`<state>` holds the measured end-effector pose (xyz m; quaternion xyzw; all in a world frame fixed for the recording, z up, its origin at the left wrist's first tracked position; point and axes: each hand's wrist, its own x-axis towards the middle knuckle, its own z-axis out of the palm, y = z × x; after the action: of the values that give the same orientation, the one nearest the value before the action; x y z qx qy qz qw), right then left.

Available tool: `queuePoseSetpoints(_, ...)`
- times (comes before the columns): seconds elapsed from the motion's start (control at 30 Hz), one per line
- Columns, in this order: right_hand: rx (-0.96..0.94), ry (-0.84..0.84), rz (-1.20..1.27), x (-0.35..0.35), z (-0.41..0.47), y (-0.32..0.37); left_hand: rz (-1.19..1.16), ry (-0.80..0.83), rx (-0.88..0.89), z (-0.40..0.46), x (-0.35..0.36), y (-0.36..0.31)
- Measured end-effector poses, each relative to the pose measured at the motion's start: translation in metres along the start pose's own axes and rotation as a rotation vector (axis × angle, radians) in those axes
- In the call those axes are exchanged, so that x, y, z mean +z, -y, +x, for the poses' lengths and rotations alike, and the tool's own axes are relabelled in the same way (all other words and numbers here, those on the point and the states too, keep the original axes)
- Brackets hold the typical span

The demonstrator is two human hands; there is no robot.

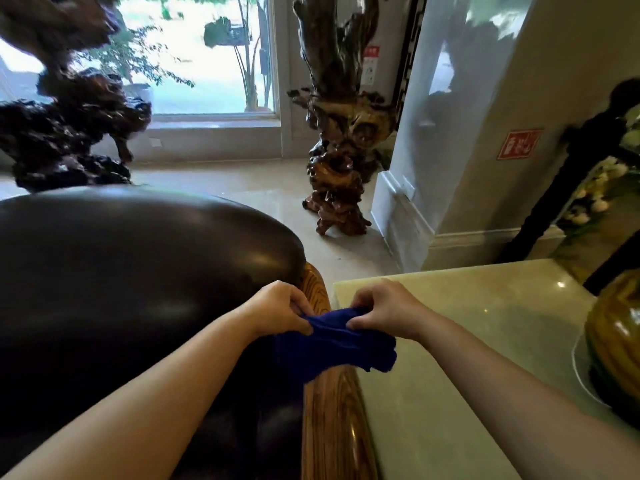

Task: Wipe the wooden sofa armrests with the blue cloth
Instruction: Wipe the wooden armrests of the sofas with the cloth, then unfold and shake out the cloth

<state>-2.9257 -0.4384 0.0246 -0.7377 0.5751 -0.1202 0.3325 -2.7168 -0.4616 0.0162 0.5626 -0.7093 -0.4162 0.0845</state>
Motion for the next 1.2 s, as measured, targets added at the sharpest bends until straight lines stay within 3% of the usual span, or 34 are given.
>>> queuePoseSetpoints(0.3, -0.231, -0.155, -0.141, -0.117, -0.09, 0.159, 0.19, -0.159, 0.131, -0.151, -0.111, -0.127)
queuePoseSetpoints(0.57, -0.473, -0.162, -0.211, -0.131, -0.152, 0.321, 0.248, -0.436, 0.113, -0.32, -0.199, -0.144)
queuePoseSetpoints(0.83, -0.752, -0.122, -0.22, -0.031, -0.192, 0.493, 0.089, -0.623, -0.011, -0.522, -0.242, -0.046)
queuePoseSetpoints(1.2, -1.046, 0.154, -0.088, 0.215, -0.262, 0.729, 0.055, -0.855, -0.32, -0.839, -0.256, 0.131)
